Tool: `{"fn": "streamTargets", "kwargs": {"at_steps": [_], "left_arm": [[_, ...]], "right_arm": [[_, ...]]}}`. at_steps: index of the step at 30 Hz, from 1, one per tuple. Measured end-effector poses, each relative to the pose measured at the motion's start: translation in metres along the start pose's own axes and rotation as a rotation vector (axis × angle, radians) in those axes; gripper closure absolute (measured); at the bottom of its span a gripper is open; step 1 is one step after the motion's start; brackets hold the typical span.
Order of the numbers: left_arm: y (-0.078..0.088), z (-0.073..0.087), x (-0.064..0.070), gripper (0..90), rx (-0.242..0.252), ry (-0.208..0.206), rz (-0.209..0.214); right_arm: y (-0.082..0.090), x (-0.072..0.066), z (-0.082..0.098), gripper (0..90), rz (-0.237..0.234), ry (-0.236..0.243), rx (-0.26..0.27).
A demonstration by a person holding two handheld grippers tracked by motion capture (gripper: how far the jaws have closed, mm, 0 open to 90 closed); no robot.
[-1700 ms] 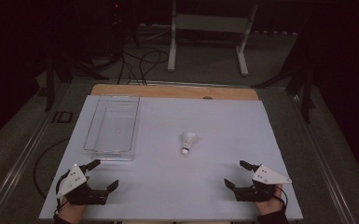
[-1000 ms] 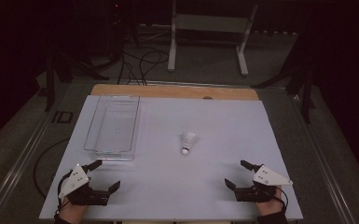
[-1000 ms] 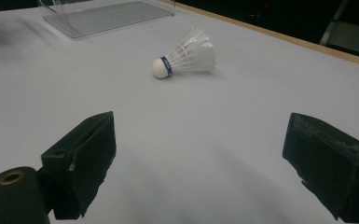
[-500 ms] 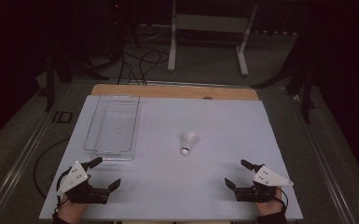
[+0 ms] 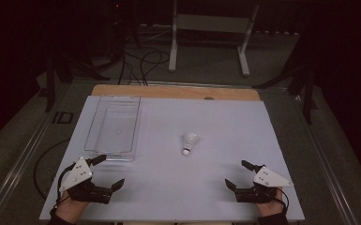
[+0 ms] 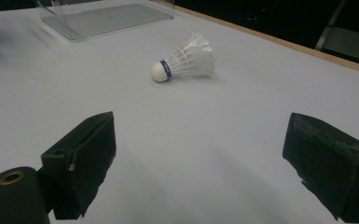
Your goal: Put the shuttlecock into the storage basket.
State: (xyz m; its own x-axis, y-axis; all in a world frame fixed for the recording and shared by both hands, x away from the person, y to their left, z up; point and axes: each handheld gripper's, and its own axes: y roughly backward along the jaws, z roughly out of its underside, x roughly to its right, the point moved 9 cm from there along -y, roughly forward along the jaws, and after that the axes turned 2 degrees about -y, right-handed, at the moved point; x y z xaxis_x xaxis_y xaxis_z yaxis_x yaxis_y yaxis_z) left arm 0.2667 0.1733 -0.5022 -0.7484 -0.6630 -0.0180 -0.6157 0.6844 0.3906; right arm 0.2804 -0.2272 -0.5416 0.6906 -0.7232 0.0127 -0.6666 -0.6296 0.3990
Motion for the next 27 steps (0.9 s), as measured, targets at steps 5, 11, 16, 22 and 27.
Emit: {"fn": "streamTargets", "kwargs": {"at_steps": [5, 11, 16, 22, 27], "left_arm": [[-0.003, -0.007, 0.003, 0.2, -0.02, -0.009, 0.016], [-0.005, -0.016, 0.008, 0.2, -0.049, -0.023, 0.036], [-0.008, -0.024, 0.01, 0.2, -0.059, -0.022, 0.043], [-0.017, -0.032, 0.016, 0.2, -0.087, -0.036, 0.06], [-0.026, -0.039, 0.024, 0.2, -0.114, -0.056, 0.087]], "right_arm": [[0.0, 0.0, 0.0, 9.7, 0.004, -0.001, -0.001], [-0.001, -0.001, 0.0, 9.7, -0.003, 0.001, -0.003], [-0.001, -0.002, 0.0, 9.7, -0.008, 0.002, -0.005], [-0.001, -0.003, 0.0, 9.7, -0.011, 0.002, -0.003], [-0.002, -0.003, 0.0, 9.7, -0.013, 0.005, -0.006]]}}
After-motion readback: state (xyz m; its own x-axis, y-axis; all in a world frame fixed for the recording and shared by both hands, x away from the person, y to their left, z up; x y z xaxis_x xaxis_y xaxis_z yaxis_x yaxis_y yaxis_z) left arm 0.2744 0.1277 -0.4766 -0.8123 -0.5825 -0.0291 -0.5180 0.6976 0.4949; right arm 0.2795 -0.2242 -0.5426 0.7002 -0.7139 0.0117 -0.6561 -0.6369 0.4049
